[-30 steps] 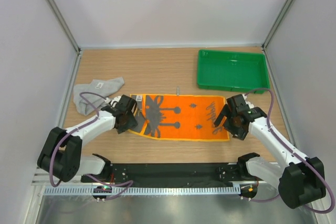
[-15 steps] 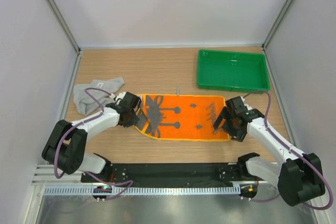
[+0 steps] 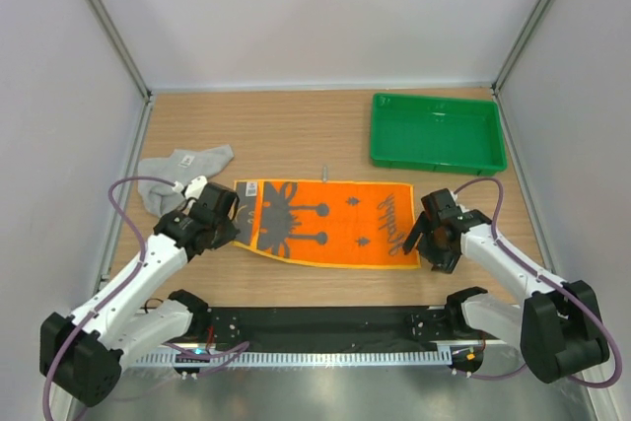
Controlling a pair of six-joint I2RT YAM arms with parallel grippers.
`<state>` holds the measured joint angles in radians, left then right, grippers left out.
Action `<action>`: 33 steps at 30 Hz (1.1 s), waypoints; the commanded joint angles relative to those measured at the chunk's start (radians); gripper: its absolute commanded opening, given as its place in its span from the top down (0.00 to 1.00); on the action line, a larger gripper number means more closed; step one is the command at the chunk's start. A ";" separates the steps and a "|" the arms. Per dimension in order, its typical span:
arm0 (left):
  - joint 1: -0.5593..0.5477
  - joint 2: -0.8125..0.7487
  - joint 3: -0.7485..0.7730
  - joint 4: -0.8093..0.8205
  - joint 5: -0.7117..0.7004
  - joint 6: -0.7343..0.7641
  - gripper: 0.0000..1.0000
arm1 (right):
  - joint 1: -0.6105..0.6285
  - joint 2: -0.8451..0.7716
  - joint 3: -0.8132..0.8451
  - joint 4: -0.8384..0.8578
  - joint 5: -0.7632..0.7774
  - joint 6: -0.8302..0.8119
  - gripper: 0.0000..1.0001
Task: Roll the towels
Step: Flatten the towel, then fold the towel
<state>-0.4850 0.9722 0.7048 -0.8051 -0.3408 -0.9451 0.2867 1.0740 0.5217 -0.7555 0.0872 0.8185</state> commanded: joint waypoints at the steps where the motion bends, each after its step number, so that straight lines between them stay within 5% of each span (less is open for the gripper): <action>1: -0.003 -0.040 0.028 -0.086 -0.037 -0.032 1.00 | 0.002 0.007 -0.003 0.030 0.009 0.011 0.21; 6: -0.003 -0.026 0.036 -0.094 -0.032 -0.034 1.00 | 0.000 0.037 -0.020 0.065 -0.029 0.002 0.47; 19: -0.003 -0.046 0.024 -0.077 -0.024 -0.032 1.00 | 0.043 0.052 -0.025 0.076 -0.064 -0.019 0.66; 25: -0.003 -0.059 0.022 -0.075 -0.015 -0.029 1.00 | 0.060 0.058 -0.023 0.096 -0.073 -0.024 0.99; 33: -0.003 -0.093 0.047 -0.109 0.048 -0.011 1.00 | 0.060 -0.051 0.027 -0.004 -0.037 -0.032 0.99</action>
<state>-0.4850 0.8978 0.7071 -0.8925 -0.3264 -0.9627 0.3397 1.0893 0.5110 -0.7006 0.0273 0.7990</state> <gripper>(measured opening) 0.011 0.044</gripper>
